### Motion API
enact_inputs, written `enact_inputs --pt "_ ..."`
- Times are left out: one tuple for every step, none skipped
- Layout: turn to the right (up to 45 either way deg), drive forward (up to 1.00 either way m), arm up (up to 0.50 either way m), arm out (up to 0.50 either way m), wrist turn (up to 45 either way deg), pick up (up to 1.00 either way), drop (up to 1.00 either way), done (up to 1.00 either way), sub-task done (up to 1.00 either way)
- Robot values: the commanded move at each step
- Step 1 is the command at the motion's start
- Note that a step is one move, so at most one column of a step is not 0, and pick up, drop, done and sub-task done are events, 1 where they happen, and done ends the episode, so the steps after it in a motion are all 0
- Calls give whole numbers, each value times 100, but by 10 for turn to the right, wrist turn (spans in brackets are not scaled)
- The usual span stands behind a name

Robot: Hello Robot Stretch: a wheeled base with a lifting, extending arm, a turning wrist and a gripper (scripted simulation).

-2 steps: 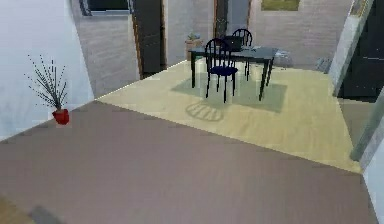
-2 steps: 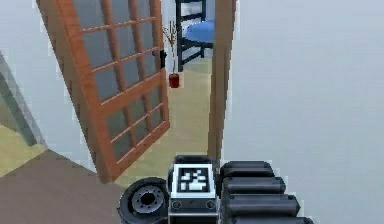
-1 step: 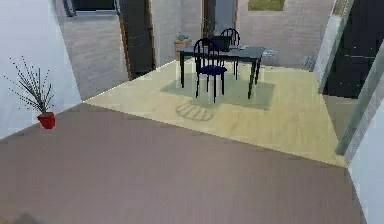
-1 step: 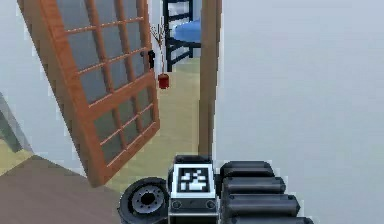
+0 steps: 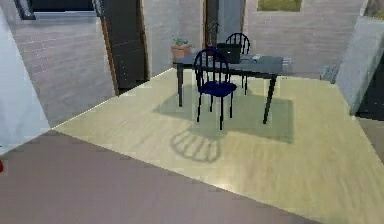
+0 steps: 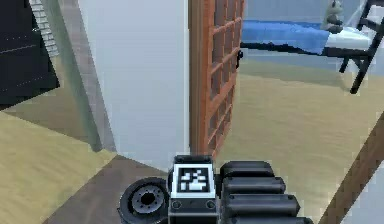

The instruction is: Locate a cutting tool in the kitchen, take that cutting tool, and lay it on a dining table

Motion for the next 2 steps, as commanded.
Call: enact_inputs --pt "180 0 0 0 0 0 0 0 0" --pt "0 5 0 0 0 0 0 0 0"
